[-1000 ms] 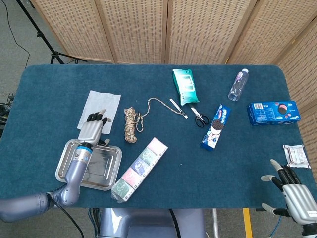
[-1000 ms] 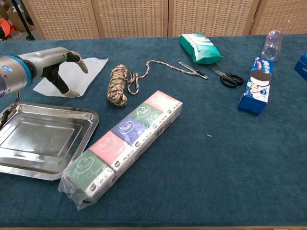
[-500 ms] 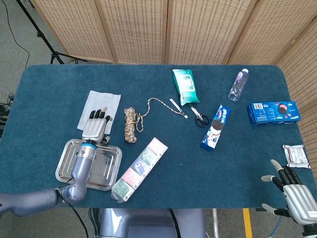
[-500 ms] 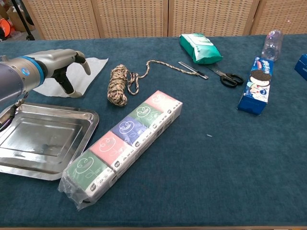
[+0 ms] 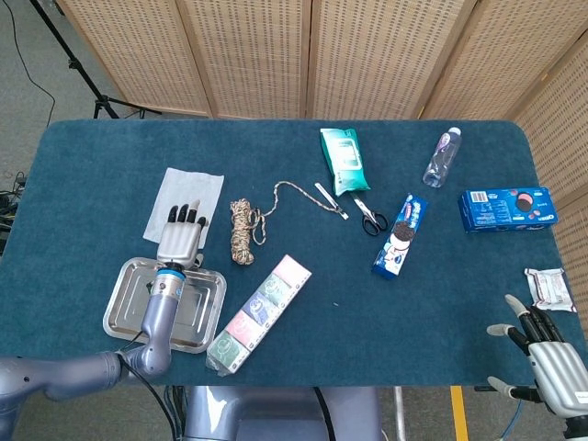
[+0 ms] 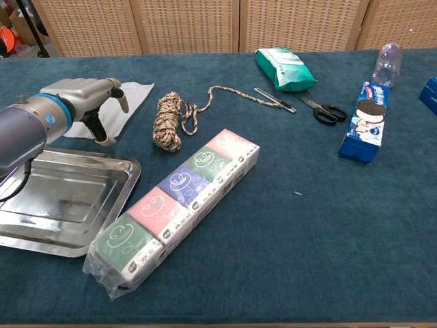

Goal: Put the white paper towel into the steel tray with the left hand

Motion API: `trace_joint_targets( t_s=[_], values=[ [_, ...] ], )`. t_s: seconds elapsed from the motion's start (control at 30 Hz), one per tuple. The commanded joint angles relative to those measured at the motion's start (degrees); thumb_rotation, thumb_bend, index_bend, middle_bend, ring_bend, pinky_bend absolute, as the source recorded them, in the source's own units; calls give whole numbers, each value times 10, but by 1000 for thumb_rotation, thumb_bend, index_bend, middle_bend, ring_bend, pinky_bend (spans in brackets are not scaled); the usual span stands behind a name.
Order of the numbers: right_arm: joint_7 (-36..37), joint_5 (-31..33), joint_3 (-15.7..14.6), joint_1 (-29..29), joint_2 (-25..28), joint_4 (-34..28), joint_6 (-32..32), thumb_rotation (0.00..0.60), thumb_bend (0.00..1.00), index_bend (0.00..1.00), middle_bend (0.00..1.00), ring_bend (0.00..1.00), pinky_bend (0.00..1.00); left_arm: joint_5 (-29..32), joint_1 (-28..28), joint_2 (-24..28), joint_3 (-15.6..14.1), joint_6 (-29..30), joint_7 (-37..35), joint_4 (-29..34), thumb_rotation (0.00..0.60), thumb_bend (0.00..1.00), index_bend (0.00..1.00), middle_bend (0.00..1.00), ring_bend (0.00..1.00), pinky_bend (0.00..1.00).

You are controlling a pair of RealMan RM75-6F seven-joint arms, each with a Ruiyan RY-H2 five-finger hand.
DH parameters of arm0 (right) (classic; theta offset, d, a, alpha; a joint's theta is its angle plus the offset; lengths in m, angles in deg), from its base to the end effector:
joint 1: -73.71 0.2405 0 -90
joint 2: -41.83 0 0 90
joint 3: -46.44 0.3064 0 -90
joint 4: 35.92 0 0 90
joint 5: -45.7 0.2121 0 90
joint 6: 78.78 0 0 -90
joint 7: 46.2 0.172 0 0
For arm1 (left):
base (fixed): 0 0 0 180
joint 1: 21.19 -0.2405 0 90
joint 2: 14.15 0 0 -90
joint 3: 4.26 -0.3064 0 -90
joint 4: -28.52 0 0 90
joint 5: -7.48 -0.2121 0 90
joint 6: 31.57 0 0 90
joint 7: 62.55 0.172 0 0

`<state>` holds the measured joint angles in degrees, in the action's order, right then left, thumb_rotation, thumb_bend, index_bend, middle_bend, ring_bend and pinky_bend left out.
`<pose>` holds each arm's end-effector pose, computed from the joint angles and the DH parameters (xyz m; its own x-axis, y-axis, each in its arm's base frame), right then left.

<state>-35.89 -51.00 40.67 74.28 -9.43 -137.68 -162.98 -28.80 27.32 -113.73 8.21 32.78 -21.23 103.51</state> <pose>-0.3338 -0.1502 0.2062 0.2876 -0.2091 0.9346 -0.9577 -0.0683 0.2795 -0.1967 0.4373 -0.0587 0.5413 0.2537 0.8017 0.8358 -0.0576 -0.5460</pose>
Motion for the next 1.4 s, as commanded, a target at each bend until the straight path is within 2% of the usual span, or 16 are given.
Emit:
trace_joint_targets(
  t_s=[0.03,0.53,0.93,1.4],
  values=[
    [0,0,0,0,0,0,0,600,92,312,0,0,0,-11,-1,-9,-4,4,3,-14,600,257,313,0,0,23],
    [5,-3,0,-2,1,1,-7,600,92,313,0,0,0,-26,-8,-40,0,-11,2,-72,600,264,327,0,0,23],
    [5,-6,-1,-4,2,0,-10,600,93,313,0,0,0,-67,-15,-58,-1,-6,-3,-118,600,302,430,0,0,23],
    [8,-8,-1,-5,3,1,-14,600,92,313,0,0,0,-93,-23,-71,-5,-17,9,-146,600,312,432,0,0,23]
  ],
)
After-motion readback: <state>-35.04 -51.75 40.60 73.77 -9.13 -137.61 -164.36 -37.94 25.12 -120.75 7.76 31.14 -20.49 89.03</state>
